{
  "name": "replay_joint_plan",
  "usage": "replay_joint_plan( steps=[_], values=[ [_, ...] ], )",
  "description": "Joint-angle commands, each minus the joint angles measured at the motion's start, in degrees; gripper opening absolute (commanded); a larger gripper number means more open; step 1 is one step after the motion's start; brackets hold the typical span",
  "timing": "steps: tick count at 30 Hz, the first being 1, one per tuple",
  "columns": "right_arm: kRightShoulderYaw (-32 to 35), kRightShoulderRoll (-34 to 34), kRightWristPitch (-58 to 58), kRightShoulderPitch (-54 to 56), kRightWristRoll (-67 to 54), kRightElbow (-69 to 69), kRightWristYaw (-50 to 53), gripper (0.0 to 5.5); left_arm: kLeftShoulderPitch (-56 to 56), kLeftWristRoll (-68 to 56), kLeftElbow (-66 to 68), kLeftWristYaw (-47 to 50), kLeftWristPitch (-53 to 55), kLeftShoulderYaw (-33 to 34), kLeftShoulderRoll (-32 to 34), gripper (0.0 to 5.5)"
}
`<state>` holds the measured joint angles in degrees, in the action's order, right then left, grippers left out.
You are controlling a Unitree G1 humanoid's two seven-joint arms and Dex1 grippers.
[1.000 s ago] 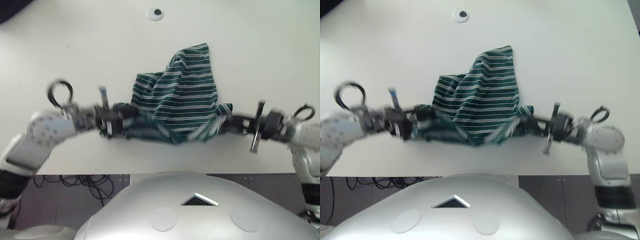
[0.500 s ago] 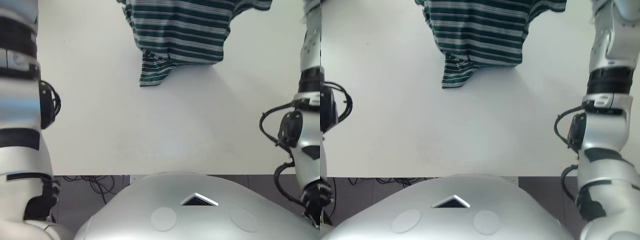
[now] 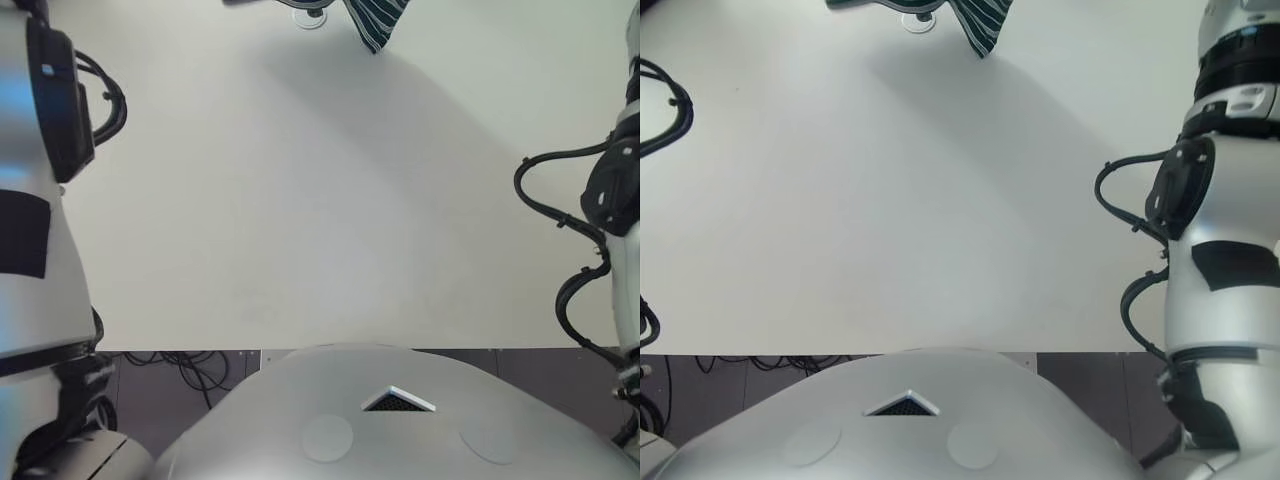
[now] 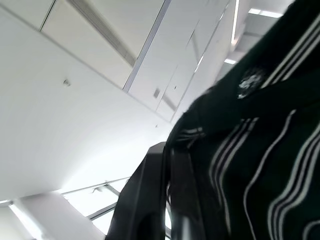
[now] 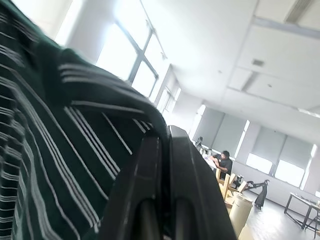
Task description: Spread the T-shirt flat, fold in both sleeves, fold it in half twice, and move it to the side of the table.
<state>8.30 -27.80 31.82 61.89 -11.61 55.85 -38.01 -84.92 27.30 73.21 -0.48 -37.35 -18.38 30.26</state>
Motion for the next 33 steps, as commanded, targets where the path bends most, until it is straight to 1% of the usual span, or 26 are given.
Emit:
replay_joint_plan(
  steps=[1,2,3,4,5,7,8,10,12,15,17,19,21,25,27,30,31,32,33],
  values=[
    [-3.4,-0.6,0.8,-13.4,-4.8,-14.2,-15.6,0.02,18.1,-7.2,-3.6,-15.7,-10.5,2.5,4.2,0.00],
    [-5.2,-1.9,-0.8,-20.1,-7.7,-21.2,-21.6,0.02,26.4,-13.9,-6.7,-25.2,-13.9,3.9,5.7,0.00],
    [-6.5,-3.1,-2.5,-25.8,-10.0,-26.8,-26.3,0.02,34.0,-21.5,-12.6,-34.3,-14.5,4.7,7.3,0.00],
    [-7.8,-5.2,-5.5,-33.6,-13.0,-34.1,-30.9,0.02,44.7,-32.8,-24.0,-44.8,-10.6,5.1,10.8,0.00],
    [-8.7,-7.4,-8.5,-41.3,-15.1,-40.4,-34.2,0.02,55.1,-43.4,-36.5,-52.5,-5.6,5.5,15.3,0.00],
    [-9.2,-11.2,-12.5,-54.5,-17.0,-49.0,-38.5,0.02,71.7,-58.0,-56.4,-61.3,4.6,7.7,24.0,0.00],
    [-9.0,-12.8,-13.4,-60.1,-16.8,-51.6,-39.8,0.02,78.2,-62.3,-63.2,-63.5,7.9,8.9,27.6,0.00],
    [-7.8,-14.9,-15.2,-68.7,-16.7,-55.5,-41.4,0.02,89.1,-65.1,-73.4,-65.1,9.8,10.3,33.6,0.00],
    [-6.6,-16.0,-16.0,-74.1,-16.4,-57.7,-41.9,0.02,96.8,-62.9,-80.6,-64.7,10.1,11.0,37.5,0.00],
    [-5.8,-17.1,-15.9,-80.4,-13.7,-59.9,-41.7,0.02,101.7,-55.9,-88.1,-62.9,12.8,11.3,38.8,0.00],
    [-5.8,-17.1,-14.5,-82.3,-10.4,-59.8,-40.4,0.02,103.7,-50.0,-91.1,-61.0,14.1,11.4,37.9,0.00],
    [-6.1,-16.2,-9.7,-83.6,-3.5,-57.6,-36.6,0.02,104.2,-37.9,-90.0,-57.9,13.0,9.9,35.6,0.00],
    [-6.0,-15.3,-6.2,-85.3,0.7,-58.0,-33.6,0.02,104.6,-26.2,-88.2,-54.6,11.2,8.7,33.7,0.00],
    [-5.8,-14.8,-3.6,-90.9,3.5,-62.4,-28.5,0.02,110.6,-15.3,-91.1,-50.5,9.1,8.0,32.2,0.00],
    [-6.1,-15.1,-4.2,-92.8,3.8,-64.4,-26.6,0.02,112.7,-12.9,-91.8,-49.1,8.9,7.7,31.4,0.00],
    [-6.0,-16.2,-5.4,-93.5,3.1,-65.7,-25.1,0.02,115.8,-14.7,-92.7,-49.6,9.5,7.0,31.4,0.00],
    [-6.0,-16.7,-5.9,-93.3,2.4,-65.9,-25.3,0.30,116.9,-16.1,-93.5,-50.2,10.2,7.1,32.0,0.22],
    [-6.0,-17.2,-6.4,-93.2,1.6,-66.1,-25.5,0.40,117.7,-17.6,-94.2,-50.8,10.9,7.4,32.4,0.29],
    [-5.8,-17.8,-6.7,-93.2,0.8,-66.2,-25.9,0.60,118.4,-19.8,-95.3,-51.4,11.8,7.8,32.7,0.48]
  ],
)
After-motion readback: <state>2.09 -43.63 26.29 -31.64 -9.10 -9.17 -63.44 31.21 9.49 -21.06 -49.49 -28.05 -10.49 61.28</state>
